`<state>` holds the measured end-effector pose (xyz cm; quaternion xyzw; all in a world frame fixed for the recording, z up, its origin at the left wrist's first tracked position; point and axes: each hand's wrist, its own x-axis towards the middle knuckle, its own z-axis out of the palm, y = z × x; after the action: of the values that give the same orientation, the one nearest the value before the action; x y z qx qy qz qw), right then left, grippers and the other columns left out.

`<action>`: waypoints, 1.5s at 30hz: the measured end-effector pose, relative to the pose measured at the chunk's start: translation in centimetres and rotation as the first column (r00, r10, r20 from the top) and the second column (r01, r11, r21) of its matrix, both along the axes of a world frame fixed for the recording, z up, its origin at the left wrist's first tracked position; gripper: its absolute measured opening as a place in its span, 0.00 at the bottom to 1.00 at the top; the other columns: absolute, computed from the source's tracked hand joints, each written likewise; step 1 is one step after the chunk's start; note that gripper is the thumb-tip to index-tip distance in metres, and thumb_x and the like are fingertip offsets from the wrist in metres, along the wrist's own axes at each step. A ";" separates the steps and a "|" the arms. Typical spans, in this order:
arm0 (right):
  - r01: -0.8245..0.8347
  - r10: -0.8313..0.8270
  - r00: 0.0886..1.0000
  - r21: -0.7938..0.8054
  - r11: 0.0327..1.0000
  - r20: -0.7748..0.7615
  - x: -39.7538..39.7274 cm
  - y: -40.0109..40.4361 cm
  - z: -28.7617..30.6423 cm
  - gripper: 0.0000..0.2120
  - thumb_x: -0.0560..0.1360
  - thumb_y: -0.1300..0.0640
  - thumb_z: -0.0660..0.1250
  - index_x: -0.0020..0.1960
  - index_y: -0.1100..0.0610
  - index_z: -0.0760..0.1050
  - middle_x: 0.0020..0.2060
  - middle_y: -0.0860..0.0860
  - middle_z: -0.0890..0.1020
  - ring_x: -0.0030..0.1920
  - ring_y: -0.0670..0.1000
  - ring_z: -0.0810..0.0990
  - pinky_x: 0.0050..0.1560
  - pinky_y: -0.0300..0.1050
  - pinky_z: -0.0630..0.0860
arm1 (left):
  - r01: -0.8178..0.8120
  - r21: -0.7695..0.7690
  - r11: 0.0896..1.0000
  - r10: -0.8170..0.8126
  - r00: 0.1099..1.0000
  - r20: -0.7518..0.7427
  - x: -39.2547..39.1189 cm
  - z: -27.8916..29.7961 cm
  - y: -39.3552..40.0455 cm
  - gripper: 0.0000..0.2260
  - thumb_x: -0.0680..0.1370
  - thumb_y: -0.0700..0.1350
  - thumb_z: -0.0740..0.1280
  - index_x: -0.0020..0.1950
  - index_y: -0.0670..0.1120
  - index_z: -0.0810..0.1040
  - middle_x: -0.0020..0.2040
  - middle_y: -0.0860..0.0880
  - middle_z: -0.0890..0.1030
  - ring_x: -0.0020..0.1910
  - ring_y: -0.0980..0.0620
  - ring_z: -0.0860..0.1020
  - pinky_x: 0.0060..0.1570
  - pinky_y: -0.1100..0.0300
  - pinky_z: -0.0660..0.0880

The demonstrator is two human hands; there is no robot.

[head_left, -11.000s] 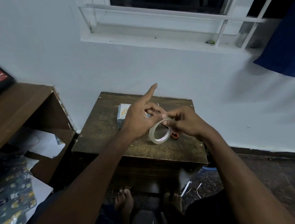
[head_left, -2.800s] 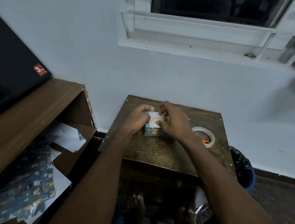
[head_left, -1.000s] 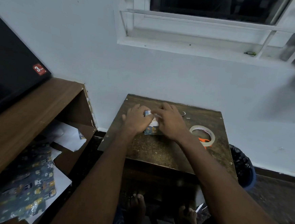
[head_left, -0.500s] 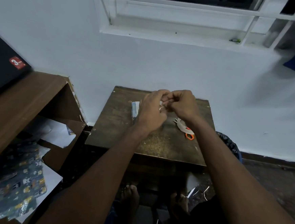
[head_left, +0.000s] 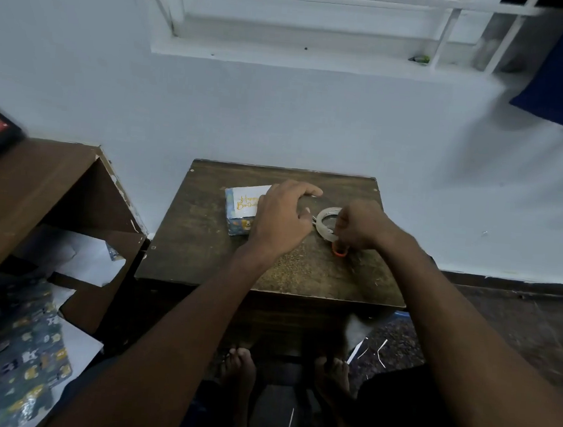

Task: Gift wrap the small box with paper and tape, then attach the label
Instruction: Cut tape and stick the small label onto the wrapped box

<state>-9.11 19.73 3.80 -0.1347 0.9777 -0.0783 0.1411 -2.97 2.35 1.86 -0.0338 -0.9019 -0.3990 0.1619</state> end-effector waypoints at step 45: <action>-0.234 0.295 0.954 -0.742 0.628 -0.051 2.3 -0.4 2.8 0.10 0.81 0.64 0.70 0.55 0.52 0.85 0.41 0.46 0.87 0.43 0.55 0.87 0.44 0.38 0.79 | -0.159 0.772 0.616 -0.051 0.969 0.240 0.1 2.7 -0.7 0.06 0.82 0.44 0.72 0.57 0.45 0.87 0.51 0.51 0.89 0.47 0.56 0.86 0.45 0.60 0.82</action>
<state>-6.77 19.33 6.62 -0.3193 0.8244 -0.4514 0.1210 -2.89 1.64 4.55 0.1159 -0.6494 -0.7489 0.0627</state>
